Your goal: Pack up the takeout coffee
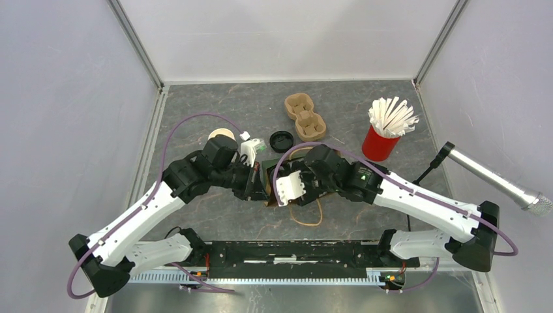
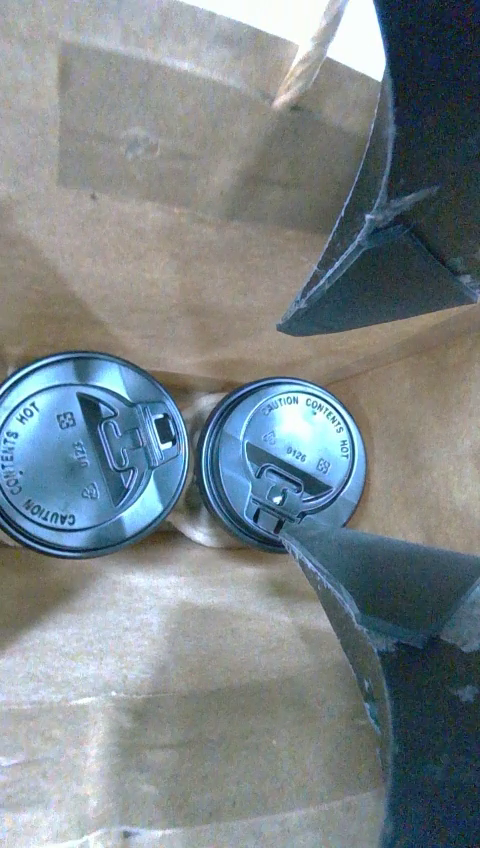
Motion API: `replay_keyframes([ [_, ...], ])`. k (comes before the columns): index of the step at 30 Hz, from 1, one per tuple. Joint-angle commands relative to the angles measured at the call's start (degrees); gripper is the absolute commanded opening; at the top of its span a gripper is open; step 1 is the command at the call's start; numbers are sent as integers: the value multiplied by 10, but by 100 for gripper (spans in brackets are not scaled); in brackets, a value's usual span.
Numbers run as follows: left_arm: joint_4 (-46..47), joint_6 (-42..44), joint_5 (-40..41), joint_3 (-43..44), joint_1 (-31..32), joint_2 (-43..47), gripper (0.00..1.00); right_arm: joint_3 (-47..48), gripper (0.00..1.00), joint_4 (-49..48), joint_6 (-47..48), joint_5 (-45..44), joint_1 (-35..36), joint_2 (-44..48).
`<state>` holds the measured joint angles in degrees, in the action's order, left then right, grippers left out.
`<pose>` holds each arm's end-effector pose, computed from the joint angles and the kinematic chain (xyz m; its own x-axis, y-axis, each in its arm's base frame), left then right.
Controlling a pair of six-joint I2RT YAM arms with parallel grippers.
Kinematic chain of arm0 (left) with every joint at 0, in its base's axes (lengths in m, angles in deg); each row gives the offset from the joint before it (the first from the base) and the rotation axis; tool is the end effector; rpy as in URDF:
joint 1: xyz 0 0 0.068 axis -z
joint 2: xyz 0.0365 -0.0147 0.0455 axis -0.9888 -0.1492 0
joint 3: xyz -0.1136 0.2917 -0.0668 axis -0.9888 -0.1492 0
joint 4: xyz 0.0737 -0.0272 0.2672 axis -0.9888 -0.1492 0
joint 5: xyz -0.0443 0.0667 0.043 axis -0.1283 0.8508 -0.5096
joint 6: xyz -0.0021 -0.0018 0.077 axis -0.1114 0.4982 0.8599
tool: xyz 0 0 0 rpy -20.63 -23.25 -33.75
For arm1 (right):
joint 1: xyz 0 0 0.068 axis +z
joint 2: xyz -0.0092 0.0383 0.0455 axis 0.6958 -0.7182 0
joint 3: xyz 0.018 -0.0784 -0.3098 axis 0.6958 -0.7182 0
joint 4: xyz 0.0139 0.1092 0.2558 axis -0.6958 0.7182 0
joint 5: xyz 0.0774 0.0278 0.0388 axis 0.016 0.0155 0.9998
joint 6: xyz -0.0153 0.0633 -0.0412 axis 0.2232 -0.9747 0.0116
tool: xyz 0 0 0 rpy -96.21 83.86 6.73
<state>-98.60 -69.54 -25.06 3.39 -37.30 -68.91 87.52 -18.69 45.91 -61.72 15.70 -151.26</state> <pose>0.1247 -0.1625 0.3596 -0.8266 0.2441 -0.5071 0.5434 0.5805 -0.6064 0.1395 0.2328 0.3403 0.4576 -0.8014 -0.3851 -0.7986 -0.1801 -0.5743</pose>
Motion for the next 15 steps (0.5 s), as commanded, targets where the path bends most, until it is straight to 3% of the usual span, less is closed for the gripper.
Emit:
replay_keyframes([
  [1, 16, -10, -12, 32, 1, -4, 3, 32, 75, -17, -22, 10, 2, 22],
  [15, 12, -38, -11, 60, -5, -25, 4, 76, 71, -41, -93, 5, 2, 47],
])
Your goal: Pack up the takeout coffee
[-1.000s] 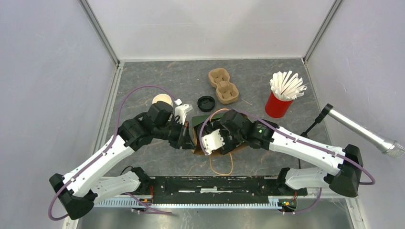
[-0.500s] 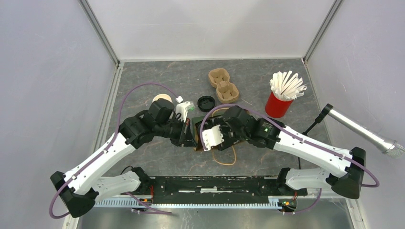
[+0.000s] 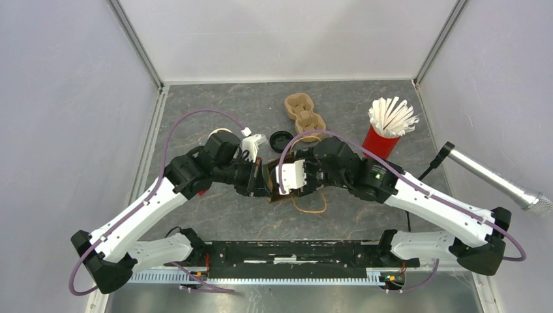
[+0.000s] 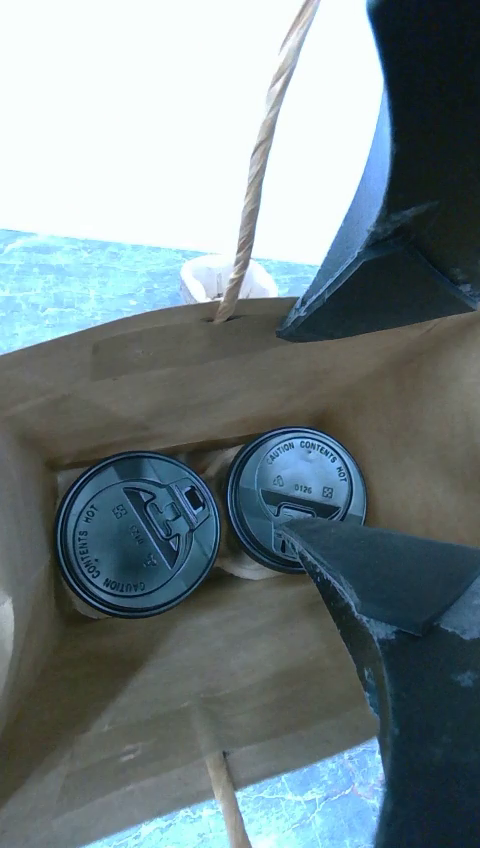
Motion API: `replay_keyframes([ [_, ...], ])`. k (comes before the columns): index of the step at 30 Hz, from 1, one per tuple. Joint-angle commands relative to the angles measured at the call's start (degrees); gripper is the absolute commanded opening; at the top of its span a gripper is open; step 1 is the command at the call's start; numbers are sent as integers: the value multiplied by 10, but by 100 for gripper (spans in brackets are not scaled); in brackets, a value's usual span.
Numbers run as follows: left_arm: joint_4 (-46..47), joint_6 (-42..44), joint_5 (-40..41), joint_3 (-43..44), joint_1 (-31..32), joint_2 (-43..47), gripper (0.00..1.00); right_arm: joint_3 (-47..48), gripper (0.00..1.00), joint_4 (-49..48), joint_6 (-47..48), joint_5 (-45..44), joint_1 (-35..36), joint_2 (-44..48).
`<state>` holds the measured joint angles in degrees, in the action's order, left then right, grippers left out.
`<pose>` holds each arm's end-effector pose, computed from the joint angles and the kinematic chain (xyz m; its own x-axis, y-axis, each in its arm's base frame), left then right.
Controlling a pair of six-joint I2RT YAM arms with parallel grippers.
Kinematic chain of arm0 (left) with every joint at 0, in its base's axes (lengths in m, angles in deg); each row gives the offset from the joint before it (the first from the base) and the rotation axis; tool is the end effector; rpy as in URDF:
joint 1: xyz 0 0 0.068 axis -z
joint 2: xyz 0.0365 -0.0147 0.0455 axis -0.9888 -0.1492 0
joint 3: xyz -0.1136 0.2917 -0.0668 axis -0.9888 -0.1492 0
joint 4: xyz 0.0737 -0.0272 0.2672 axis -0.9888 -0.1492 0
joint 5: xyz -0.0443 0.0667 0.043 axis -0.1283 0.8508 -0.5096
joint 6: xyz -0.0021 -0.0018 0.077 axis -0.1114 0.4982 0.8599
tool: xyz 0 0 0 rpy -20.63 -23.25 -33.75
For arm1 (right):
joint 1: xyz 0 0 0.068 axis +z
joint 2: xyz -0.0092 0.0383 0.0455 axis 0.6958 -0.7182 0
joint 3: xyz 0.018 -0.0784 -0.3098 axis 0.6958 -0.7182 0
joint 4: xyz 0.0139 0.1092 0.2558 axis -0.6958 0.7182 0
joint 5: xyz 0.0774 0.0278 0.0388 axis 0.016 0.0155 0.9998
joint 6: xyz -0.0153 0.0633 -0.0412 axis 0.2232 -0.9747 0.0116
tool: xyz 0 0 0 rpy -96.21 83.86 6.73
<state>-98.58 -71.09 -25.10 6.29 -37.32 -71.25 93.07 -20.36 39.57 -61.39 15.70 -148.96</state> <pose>0.1326 -0.1701 0.3699 -0.8376 0.2247 -0.4980 0.5252 0.5823 -0.6206 0.1373 0.2299 0.3891 0.4092 -0.7436 -0.5287 -0.7986 -0.0116 -0.6018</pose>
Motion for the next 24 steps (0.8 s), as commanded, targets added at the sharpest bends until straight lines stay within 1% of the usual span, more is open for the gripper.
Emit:
replay_keyframes([
  [1, 10, -23, -10, 33, -5, -5, 4, 18, 71, -27, -33, 1, 2, 27],
  [8, -18, -30, -12, 57, -26, -17, 4, 8, 69, -48, -79, -5, 2, 57],
  [11, -39, -29, -7, 73, -34, -29, 5, 15, 67, -59, -111, -41, 2, 59],
  [13, -43, -31, -4, 79, -37, -34, 5, 15, 67, -66, -130, -47, 2, 65],
  [16, -51, -38, -4, 86, -42, -40, 5, 1, 67, -85, -153, -51, 2, 81],
  [20, -66, -47, -3, 99, -58, -52, 6, -22, 68, -115, -187, -93, 2, 107],
  [22, -76, -55, 3, 110, -67, -58, 7, -21, 69, -121, -204, -115, 2, 111],
  [24, -82, -60, 5, 115, -77, -63, 11, -20, 70, -125, -217, -124, 2, 112],
])
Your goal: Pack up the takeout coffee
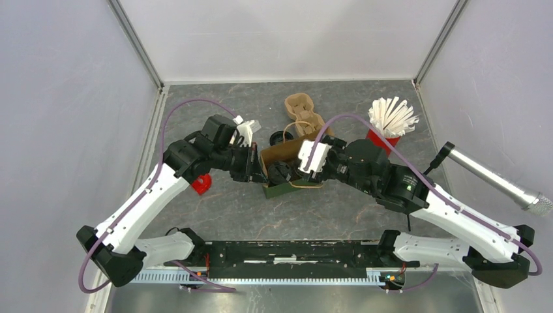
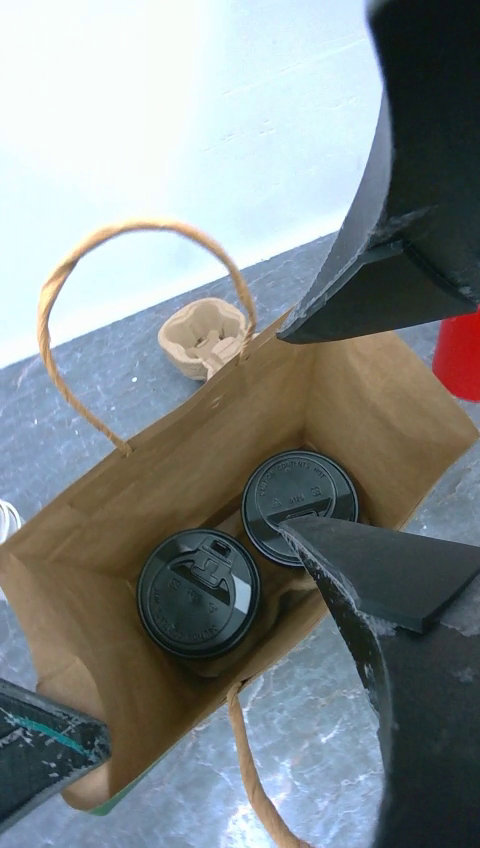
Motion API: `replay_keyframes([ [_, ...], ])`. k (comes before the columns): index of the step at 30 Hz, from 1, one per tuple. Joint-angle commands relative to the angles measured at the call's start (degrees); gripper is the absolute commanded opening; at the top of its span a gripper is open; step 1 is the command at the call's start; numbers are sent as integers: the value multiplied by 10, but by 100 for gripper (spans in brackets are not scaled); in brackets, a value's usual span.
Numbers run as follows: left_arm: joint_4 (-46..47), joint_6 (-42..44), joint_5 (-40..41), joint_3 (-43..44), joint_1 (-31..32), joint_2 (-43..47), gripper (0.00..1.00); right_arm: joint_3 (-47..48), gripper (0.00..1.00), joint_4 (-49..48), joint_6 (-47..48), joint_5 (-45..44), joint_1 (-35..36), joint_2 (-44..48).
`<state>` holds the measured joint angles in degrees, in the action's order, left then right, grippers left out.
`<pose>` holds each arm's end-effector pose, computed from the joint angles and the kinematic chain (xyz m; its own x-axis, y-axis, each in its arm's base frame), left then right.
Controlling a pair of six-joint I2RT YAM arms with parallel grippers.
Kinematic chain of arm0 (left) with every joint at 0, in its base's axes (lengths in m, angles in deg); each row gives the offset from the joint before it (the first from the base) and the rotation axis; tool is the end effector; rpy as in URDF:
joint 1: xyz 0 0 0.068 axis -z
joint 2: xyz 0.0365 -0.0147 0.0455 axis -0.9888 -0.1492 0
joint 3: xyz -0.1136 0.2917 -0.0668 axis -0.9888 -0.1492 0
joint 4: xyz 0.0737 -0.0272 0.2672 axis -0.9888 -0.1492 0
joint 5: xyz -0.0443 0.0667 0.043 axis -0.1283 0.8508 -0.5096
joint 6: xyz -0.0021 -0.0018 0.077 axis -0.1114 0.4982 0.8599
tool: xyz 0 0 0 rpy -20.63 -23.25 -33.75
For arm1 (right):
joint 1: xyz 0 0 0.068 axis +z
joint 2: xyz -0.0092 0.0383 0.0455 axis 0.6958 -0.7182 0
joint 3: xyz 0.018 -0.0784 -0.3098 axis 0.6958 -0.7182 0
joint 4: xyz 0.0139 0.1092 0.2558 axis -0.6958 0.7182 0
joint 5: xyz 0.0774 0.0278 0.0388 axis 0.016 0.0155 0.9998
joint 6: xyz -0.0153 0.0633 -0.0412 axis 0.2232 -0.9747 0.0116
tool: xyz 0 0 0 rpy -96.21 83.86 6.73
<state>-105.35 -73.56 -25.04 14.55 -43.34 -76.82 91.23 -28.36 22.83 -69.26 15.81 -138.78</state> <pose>0.1625 -0.1652 0.3897 -0.9003 0.1273 -0.4162 0.3879 0.6681 -0.6349 0.1226 0.1876 0.4347 0.2312 -0.5823 -0.7794 -0.7506 0.4029 -0.5237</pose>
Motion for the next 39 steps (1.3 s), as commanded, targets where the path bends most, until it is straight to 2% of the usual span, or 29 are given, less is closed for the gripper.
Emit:
replay_keyframes([
  [1, -15, -36, 6, 33, -20, -9, 15, 1, 71, -46, -56, -53, 0, 9],
  [10, -46, -11, 32, 87, -37, -43, 19, -6, 75, -101, -174, -157, 1, 26],
  [14, -62, 12, 44, 128, -44, -72, 23, -40, 79, -141, -180, -151, 1, 45],
  [17, -63, 34, 65, 156, -49, -89, 25, -35, 81, -156, -210, -191, 0, 41],
  [22, -72, 61, 102, 210, -52, -111, 39, 7, 86, -120, -266, -268, 0, -1],
  [26, -78, 84, 135, 255, -53, -115, 49, 49, 97, -77, -293, -315, -4, -45],
  [31, -78, 105, 156, 297, -53, -114, 62, 109, 98, -38, -327, -377, -22, -85],
  [33, -78, 118, 157, 306, -52, -112, 77, 121, 98, -31, -347, -388, -32, -88],
  [34, -78, 125, 158, 309, -53, -109, 98, 123, 98, -31, -350, -387, -40, -88],
  [39, -79, 148, 176, 312, -53, -92, 100, 160, 98, 38, -382, -386, -111, -109],
])
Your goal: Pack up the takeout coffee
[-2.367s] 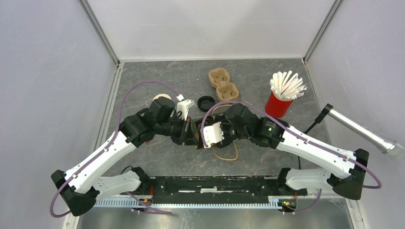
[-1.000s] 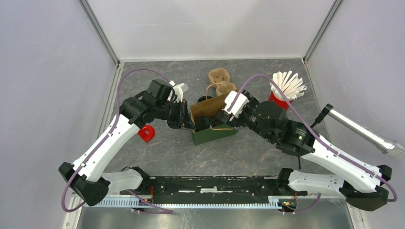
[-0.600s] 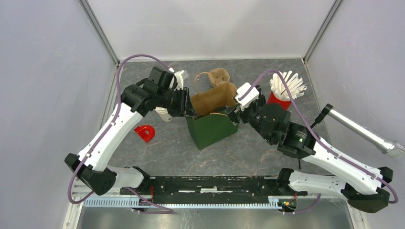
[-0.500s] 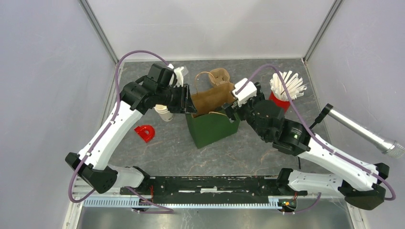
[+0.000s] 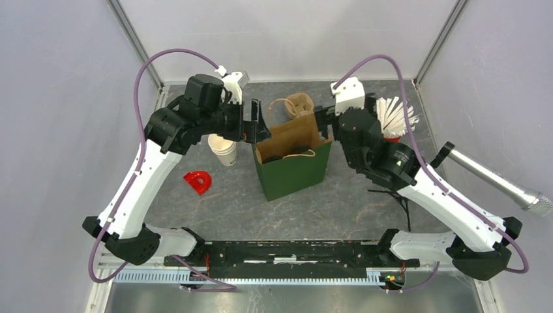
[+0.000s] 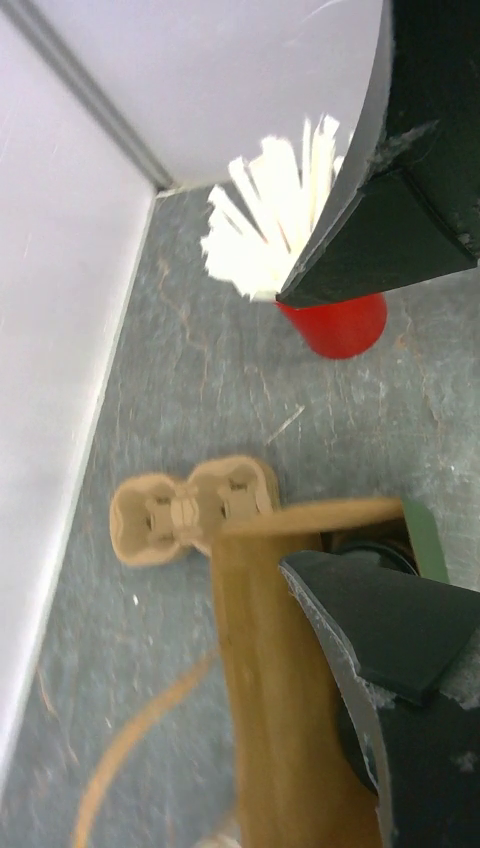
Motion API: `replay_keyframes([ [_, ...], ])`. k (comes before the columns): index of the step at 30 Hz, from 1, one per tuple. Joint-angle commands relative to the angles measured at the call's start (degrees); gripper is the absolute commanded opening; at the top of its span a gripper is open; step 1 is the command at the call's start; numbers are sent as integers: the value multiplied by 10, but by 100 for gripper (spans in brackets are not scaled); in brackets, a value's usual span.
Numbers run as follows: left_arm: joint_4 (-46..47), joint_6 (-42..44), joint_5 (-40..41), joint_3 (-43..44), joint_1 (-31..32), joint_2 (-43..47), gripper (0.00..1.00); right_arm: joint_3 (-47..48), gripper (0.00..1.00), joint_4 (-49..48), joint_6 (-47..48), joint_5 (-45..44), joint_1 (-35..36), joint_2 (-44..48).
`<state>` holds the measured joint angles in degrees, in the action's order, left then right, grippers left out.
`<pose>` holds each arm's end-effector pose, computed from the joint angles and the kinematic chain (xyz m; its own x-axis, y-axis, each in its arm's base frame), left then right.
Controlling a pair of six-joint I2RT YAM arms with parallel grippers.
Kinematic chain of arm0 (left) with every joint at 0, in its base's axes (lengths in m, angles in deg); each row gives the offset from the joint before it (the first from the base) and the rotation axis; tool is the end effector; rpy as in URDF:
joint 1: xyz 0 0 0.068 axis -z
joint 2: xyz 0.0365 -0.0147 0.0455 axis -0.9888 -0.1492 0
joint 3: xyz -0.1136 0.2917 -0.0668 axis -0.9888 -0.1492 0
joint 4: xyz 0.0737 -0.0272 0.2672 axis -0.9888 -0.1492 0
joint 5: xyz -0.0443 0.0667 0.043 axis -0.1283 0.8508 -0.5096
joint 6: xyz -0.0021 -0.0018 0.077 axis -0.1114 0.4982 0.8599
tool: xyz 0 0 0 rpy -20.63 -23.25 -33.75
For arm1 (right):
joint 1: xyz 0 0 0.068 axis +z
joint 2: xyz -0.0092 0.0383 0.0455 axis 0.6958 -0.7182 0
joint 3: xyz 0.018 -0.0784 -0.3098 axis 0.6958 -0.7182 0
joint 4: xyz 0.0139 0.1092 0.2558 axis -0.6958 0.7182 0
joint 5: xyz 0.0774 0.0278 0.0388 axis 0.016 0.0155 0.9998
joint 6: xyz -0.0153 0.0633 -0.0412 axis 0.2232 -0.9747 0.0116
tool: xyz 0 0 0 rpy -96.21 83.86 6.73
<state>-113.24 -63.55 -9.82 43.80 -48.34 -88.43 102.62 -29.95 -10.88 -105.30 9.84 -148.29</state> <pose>0.2185 -0.1583 0.4969 -0.7118 0.0502 -0.7006 0.4484 0.8002 -0.3983 0.1855 0.1738 0.4813 -0.1813 -0.1737 -0.9680 -0.1367 0.9792 -0.1501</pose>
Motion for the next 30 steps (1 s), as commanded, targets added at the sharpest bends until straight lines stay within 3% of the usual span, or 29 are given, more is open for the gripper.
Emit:
replay_keyframes([
  [1, 2, 50, 28, 16, -3, 30, 100, 51, 96, 70, -44, -13, -77, -19],
  [4, 10, 55, 36, -8, -3, 52, 100, 69, 92, 116, -37, 22, -156, -42],
  [7, 11, 55, 41, -36, -3, 75, 100, 77, 80, 145, -3, 68, -243, -63],
  [13, 20, 51, 42, -72, -3, 106, 100, 74, 47, 141, 14, 200, -403, -93],
  [18, 23, 56, 41, -76, -3, 106, 100, 58, 43, 48, 55, 267, -453, -129],
  [22, 21, 61, 36, -75, -3, 104, 100, 72, 37, 33, 83, 296, -474, -170],
  [30, 11, 61, 19, -62, -3, 95, 100, 23, 34, -13, 106, 349, -505, -191],
])
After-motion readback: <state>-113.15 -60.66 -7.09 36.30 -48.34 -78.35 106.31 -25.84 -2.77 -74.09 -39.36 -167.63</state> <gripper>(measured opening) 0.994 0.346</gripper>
